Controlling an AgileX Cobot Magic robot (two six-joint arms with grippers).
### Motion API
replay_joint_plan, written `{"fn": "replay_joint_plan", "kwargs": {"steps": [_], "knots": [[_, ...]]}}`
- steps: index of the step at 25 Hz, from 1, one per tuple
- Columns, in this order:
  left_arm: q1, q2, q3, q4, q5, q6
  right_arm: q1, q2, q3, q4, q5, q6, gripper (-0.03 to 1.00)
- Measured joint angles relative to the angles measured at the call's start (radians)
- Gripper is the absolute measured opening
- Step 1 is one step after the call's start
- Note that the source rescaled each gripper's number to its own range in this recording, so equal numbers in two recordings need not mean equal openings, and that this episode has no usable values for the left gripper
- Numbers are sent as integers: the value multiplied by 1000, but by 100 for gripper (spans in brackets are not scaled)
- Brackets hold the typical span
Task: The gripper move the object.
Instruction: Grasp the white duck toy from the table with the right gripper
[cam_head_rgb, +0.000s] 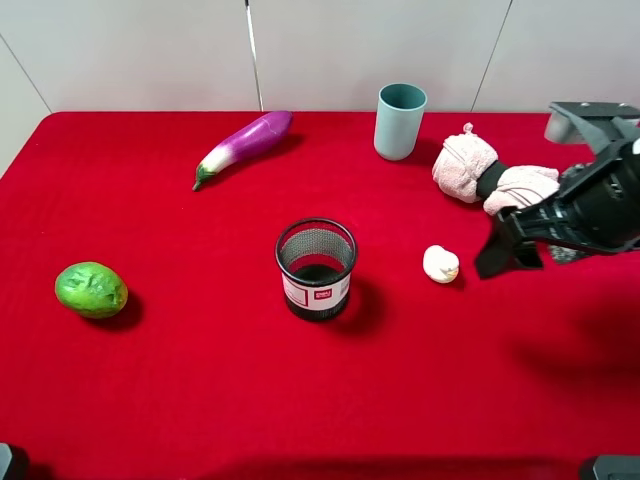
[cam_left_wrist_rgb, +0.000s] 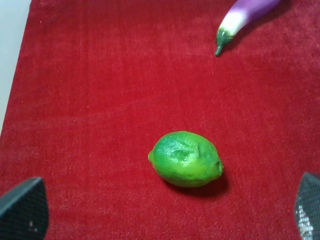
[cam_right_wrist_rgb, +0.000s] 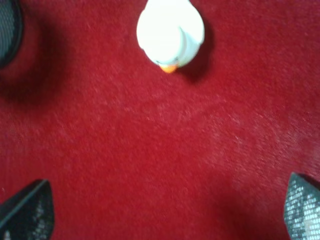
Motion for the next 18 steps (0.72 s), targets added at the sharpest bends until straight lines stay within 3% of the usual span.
{"fn": "replay_joint_plan", "kwargs": {"steps": [18], "knots": [[0,0,0,0,0,0,0,248,-69,-29,-134,54,100]]}}
